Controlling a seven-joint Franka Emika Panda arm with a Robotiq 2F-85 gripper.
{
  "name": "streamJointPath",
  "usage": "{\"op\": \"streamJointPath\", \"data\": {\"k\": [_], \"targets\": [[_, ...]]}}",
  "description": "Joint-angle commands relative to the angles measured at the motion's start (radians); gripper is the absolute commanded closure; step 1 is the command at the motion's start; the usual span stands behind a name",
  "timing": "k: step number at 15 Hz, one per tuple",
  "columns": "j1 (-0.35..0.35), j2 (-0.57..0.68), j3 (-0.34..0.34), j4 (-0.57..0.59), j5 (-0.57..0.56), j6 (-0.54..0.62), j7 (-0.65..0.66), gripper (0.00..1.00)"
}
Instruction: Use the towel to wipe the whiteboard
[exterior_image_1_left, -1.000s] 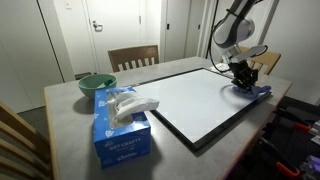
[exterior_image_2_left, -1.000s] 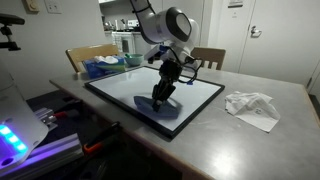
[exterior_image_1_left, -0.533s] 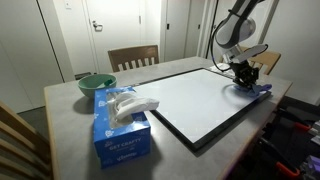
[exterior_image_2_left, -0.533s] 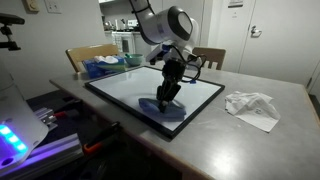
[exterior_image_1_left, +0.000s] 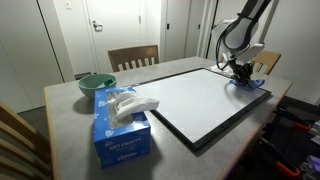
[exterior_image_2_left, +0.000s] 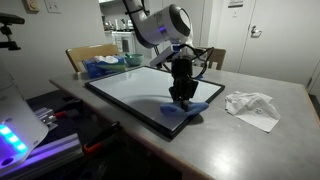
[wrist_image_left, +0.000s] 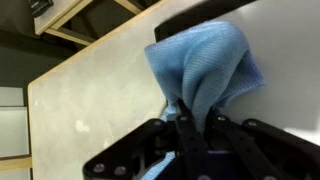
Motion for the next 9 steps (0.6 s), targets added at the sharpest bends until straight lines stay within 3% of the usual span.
{"op": "streamJointPath", "data": {"k": [1,5,9], "targets": [[-0.040,-0.039,-0.004,-0.076,-0.028,0.213,-0.053,0.96],[-0.102,-0.048,0.002,-0.095,0.017,0.403,-0.204,0.96],[-0.195,-0.042,0.072,-0.095,0.165,0.517,-0.454,0.96]]}}
